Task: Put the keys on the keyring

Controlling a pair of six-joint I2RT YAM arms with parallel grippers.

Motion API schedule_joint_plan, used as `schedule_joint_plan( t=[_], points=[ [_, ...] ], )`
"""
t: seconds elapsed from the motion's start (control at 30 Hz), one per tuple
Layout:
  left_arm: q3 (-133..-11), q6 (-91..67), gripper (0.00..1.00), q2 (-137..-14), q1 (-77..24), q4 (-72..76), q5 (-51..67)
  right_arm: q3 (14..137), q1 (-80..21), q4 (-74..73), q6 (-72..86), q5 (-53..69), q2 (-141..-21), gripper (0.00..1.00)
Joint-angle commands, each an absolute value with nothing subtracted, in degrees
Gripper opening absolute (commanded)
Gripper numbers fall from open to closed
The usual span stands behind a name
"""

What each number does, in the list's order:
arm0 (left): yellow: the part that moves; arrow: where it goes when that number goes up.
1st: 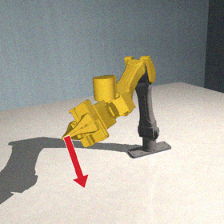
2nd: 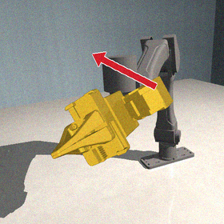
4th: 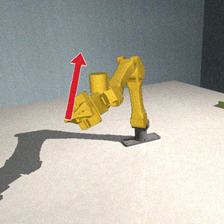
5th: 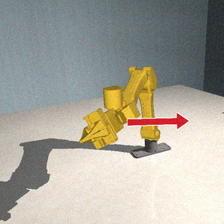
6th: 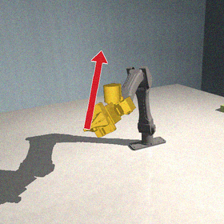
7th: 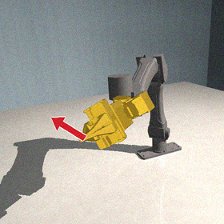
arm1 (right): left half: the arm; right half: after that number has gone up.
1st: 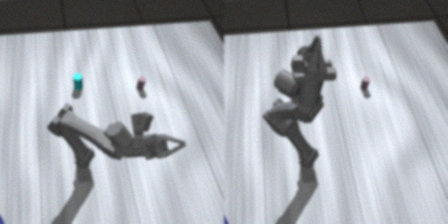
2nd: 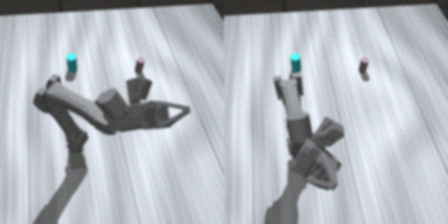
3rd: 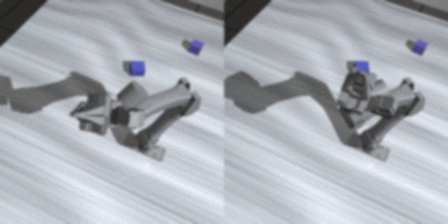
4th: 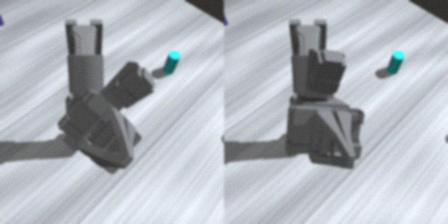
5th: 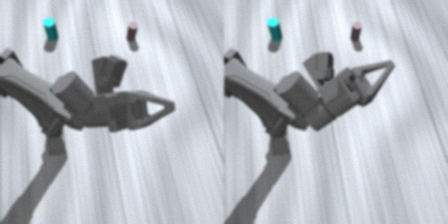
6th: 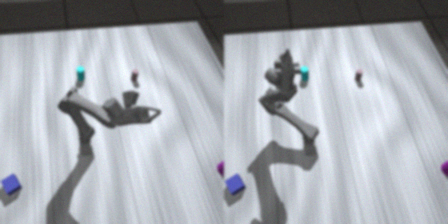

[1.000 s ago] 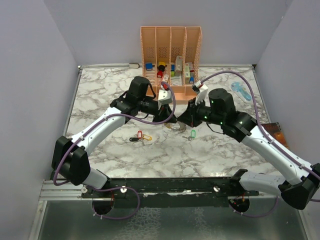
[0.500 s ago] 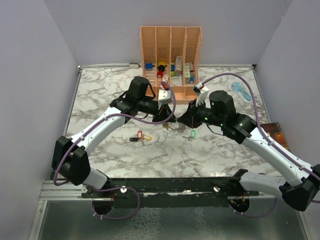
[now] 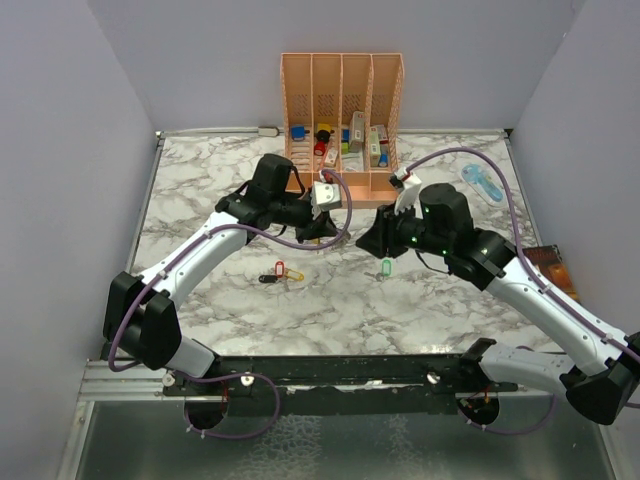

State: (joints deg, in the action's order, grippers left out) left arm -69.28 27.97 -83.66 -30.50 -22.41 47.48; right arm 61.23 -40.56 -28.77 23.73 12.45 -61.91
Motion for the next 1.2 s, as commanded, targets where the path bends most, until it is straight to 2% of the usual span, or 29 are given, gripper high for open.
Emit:
schedule_joint_plan(
  t=[0.0, 0.17, 0.33, 0.47, 0.67, 0.9, 1.17],
  points=[
    [-71.47, 34.02, 0.00, -83.72, -30.69, -25.92, 45.92, 61.35, -40.96, -30.54, 22.24, 5.00, -61.47, 0.34],
    [-71.23, 38.79, 0.00, -82.89, -30.60, -27.67, 44.29, 59.57, -40.96, -34.45, 22.59, -3.38, -60.59, 0.24],
    [-69.79, 39.46, 0.00, -82.01, -30.23, -26.68, 44.83, 59.23, -40.96, -43.18, 26.87, -9.39, -63.89, 0.40],
    [-69.00, 39.12, 0.00, -81.85, -30.23, -25.36, 45.36, 59.01, -40.96, -49.39, 31.35, -11.03, -70.85, 0.47],
    [-68.52, 38.71, 0.00, -81.15, -30.23, -24.39, 46.14, 56.82, -40.83, -49.57, 34.35, -12.59, -72.99, 0.56],
    [-67.41, 39.19, 0.00, -80.72, -30.23, -23.84, 46.54, 54.72, -37.33, -49.82, 34.20, -10.89, -73.66, 0.55],
    [-64.98, 40.93, 0.00, -79.41, -30.09, -22.96, 43.16, 56.40, -36.74, -47.29, 31.35, -8.96, -80.19, 0.45]
  ],
)
